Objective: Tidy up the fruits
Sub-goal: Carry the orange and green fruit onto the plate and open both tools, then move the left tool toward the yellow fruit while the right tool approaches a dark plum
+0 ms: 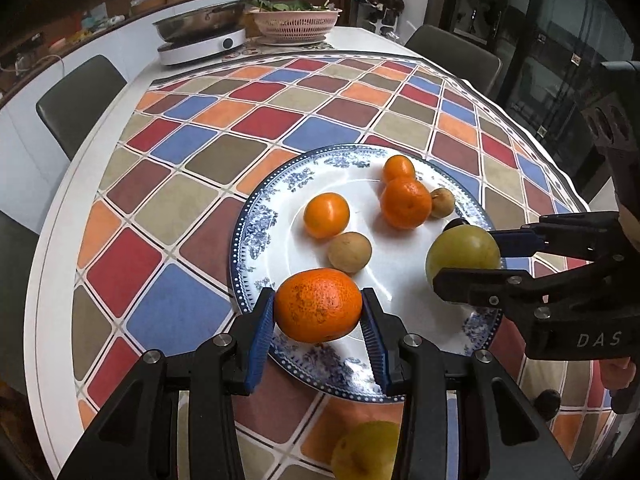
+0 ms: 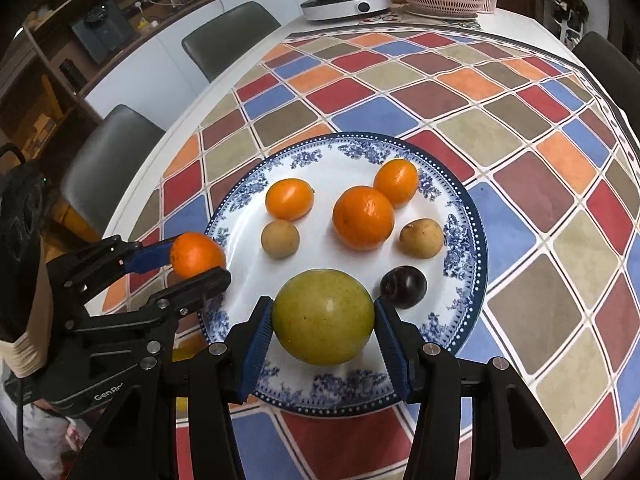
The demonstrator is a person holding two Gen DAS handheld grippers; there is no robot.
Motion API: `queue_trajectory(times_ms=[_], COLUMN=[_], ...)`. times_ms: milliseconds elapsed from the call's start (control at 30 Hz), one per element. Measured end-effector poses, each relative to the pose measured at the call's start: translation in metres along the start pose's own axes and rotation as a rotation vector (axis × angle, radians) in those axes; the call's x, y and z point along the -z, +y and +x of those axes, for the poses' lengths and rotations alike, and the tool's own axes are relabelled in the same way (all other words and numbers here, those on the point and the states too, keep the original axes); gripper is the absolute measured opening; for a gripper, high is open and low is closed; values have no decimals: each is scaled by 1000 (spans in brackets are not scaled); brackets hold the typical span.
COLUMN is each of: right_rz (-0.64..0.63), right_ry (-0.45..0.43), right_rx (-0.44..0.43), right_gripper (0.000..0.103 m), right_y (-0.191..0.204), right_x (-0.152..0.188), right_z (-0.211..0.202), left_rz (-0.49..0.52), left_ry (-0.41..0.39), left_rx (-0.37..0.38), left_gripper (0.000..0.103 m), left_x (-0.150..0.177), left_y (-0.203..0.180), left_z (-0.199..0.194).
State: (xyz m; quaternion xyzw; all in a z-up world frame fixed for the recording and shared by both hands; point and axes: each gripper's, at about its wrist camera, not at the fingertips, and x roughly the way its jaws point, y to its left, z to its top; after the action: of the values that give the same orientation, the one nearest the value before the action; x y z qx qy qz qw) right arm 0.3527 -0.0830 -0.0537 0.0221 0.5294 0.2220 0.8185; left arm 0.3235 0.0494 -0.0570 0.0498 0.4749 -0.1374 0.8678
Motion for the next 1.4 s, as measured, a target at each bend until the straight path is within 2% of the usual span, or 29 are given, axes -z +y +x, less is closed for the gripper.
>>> queue_trajectory(times_ms=[33, 133, 267, 433, 700, 1000, 1200, 1400], right_rz=[3, 11, 22, -5, -47, -44, -22, 25], right_ry=[2, 10, 5, -46, -120, -168, -149, -97], right_rx=[0, -7, 4, 36, 60, 82, 99, 124], right_gripper=[52, 52, 53, 53, 53, 53, 53, 53], right_y=[0, -1, -2, 5, 21, 31, 35, 33], right_x=[-1, -3, -3, -2, 8, 28, 39, 45], right_z=[1, 1, -2, -21, -62, -98, -110, -116], left_rz=[0, -10, -21, -43, -66, -45, -7, 20], left_ry=[0, -29, -46, -60, -120, -168, -178, -143], left_rx=[-5, -17, -54, -78, -77, -77, -74, -54], left_gripper=[43, 64, 65, 65, 65, 66, 69, 69], left_x=[0, -2, -2, 1, 9, 18, 20, 20], left_y=[0, 2, 4, 3, -8, -24, -29, -31], left_z=[0, -5, -14, -31, -74, -112, -127, -128])
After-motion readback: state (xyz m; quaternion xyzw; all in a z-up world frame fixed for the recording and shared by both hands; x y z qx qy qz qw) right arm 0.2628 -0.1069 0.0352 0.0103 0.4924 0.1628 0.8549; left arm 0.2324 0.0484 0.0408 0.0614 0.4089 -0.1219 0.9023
